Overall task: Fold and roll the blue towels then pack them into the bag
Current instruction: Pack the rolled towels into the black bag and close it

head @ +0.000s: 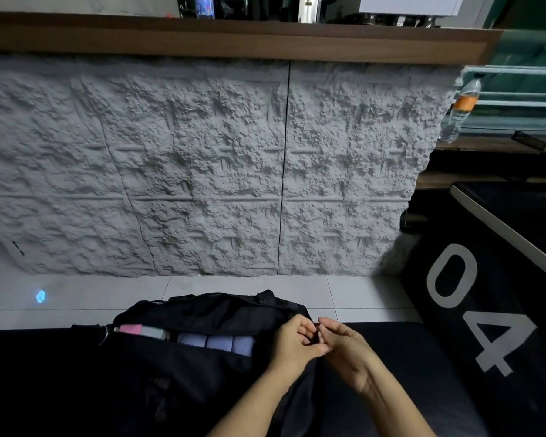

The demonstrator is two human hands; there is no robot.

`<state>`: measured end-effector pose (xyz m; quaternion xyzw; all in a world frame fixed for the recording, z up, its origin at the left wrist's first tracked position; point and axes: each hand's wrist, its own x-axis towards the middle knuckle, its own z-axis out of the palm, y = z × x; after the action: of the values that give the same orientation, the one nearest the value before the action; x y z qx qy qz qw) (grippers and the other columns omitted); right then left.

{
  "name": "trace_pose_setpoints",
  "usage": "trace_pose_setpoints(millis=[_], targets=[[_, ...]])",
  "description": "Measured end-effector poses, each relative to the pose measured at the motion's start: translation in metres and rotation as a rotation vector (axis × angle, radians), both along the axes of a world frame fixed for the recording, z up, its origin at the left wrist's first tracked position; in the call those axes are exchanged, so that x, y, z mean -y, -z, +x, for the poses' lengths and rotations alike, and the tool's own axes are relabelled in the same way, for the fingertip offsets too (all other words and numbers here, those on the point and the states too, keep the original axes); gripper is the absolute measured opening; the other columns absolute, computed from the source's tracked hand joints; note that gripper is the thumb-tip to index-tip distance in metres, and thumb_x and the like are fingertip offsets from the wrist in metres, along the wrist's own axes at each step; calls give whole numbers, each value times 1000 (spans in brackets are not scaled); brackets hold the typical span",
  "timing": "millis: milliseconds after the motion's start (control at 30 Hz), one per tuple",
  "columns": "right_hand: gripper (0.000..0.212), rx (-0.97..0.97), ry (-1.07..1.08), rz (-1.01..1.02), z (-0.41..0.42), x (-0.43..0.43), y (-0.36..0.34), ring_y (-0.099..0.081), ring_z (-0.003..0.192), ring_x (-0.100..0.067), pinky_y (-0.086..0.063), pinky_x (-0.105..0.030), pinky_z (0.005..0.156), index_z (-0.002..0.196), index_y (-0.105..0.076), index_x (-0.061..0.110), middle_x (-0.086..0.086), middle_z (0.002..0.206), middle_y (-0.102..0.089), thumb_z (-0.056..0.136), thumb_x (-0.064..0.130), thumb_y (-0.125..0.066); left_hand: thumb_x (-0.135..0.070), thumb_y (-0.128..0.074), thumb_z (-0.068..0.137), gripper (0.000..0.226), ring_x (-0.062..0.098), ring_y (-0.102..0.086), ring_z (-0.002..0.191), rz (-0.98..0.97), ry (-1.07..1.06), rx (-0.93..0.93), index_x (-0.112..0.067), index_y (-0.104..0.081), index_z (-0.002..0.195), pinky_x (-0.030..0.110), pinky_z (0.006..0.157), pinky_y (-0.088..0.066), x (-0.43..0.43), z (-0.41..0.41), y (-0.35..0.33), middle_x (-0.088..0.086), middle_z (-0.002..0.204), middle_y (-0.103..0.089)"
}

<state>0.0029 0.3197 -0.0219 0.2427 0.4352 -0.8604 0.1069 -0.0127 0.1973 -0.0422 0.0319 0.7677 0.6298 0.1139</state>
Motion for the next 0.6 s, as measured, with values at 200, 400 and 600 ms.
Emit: trace_pose_setpoints(millis=[200,400,600], targets=[[20,39,12,-24,0,-14,-1,-59,56,-16,-54,-22,52,102,-60,-4,-13,70,-62,90,-13,-47,-3,-81,64,23,0,-50,53,38,-47,-25,-18,-64,70,12,57,-42,-4,3,-3,-3,61,-57],[18,76,29,-35,8,-23,10,-63,54,-15,-55,-21,51,98,-60,-6,-13,69,-62,89,-14,-48,-2,-81,64,32,-1,-53,55,-103,-101,-110,-28,-62,62,11,57,-42,-4,1,7,-5,63,-56],[19,60,-71,171,8,-16,14,-57,55,-16,-52,-23,54,103,-61,-10,-15,70,-59,84,-5,-61,-1,-72,75,19,-2,-52,62,-324,-27,-184,-20,-73,71,9,62,-44,-8,-1,8,-15,75,-50]])
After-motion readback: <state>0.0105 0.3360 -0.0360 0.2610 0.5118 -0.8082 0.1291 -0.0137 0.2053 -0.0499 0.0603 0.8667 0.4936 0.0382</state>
